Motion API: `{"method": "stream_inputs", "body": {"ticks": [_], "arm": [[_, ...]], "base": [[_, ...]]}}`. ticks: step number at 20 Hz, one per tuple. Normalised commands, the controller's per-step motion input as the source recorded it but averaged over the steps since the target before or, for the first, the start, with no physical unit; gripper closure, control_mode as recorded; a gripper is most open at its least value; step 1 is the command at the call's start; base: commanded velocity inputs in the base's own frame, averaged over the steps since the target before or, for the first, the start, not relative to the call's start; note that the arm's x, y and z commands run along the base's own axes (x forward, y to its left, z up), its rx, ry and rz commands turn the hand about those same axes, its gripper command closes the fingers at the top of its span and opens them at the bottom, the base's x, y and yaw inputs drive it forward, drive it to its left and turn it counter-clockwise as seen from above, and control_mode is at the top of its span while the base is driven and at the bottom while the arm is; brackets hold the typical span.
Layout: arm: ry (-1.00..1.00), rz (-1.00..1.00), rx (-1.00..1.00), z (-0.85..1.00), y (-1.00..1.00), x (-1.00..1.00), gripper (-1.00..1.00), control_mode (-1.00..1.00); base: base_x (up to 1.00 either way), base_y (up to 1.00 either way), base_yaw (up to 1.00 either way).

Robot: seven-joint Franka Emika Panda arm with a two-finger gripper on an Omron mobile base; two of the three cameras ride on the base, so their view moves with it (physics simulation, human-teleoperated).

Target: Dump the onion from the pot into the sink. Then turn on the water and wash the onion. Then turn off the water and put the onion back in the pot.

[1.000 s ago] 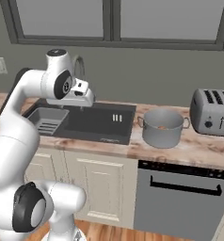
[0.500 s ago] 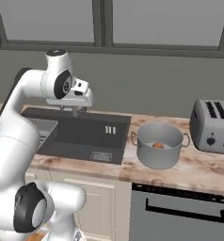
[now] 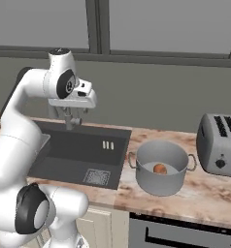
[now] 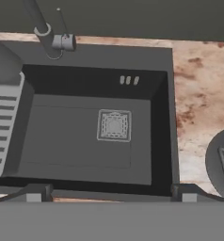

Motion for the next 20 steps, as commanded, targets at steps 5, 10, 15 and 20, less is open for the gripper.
{"method": "stream_inputs", "body": {"ticks": [5,10,15,20], "arm": [[0.0,0.0,0.0,0.0,0.0,0.0,-1.0,1.0],[0.08,0.0,0.07,0.0,-0.23,0.47,-1.0,-1.0],[0.06,0.0,0.06,-0.01,-0.33,0.39,-1.0,-1.0],[0.03,0.0,0.02,-0.01,-0.39,0.25,-1.0,-1.0]], "base": [[0.9,-0.32,0.02],[0.15,-0.05,0.0],[0.0,0.0,0.0],[0.0,0.0,0.0]]}}
